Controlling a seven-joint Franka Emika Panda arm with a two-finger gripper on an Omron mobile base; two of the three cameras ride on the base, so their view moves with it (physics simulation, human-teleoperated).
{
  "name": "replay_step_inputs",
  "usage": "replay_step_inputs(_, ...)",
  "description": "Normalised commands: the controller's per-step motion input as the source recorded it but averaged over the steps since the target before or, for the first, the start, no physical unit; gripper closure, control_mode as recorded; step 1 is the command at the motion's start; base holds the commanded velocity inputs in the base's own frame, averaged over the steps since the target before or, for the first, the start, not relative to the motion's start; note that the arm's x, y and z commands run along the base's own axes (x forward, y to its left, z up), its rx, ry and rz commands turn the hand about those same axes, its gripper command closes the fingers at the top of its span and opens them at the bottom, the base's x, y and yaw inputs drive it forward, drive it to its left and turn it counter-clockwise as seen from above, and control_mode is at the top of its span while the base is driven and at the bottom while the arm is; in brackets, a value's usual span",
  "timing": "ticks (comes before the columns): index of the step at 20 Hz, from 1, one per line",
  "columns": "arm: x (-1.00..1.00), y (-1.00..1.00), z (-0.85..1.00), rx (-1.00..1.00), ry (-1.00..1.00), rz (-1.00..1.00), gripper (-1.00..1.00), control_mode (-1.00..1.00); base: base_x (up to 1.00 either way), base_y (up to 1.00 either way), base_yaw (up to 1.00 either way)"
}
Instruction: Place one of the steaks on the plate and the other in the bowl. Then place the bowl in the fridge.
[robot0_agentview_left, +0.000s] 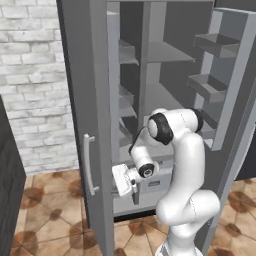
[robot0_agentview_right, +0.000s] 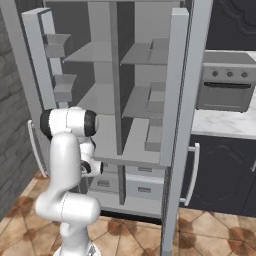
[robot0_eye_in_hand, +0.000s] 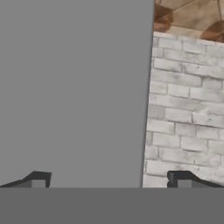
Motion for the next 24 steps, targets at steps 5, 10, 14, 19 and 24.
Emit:
replay_step_inputs(5, -0.17, 1.0, -0.13, 0.0, 0.07, -0.07, -1.0, -1.0, 0.0, 0.0, 0.0)
replay_step_inputs(10, -0.06, 0.87, -0.01, 0.0, 0.05, -0.09, -1.0, -1.0, 0.0, 0.0, 0.0)
replay_step_inputs(14, 0.0, 0.09, 0.0, -0.06, 0.09, -0.07, -1.0, -1.0, 0.0, 0.0, 0.0)
replay_step_inputs(19, -0.01, -0.31, 0.1, -0.05, 0.09, -0.02, -1.0, -1.0, 0.0, 0.0, 0.0)
replay_step_inputs(24, -0.06, -0.95, 0.39, 0.09, 0.0, 0.0, -1.0, -1.0, 0.0, 0.0, 0.0)
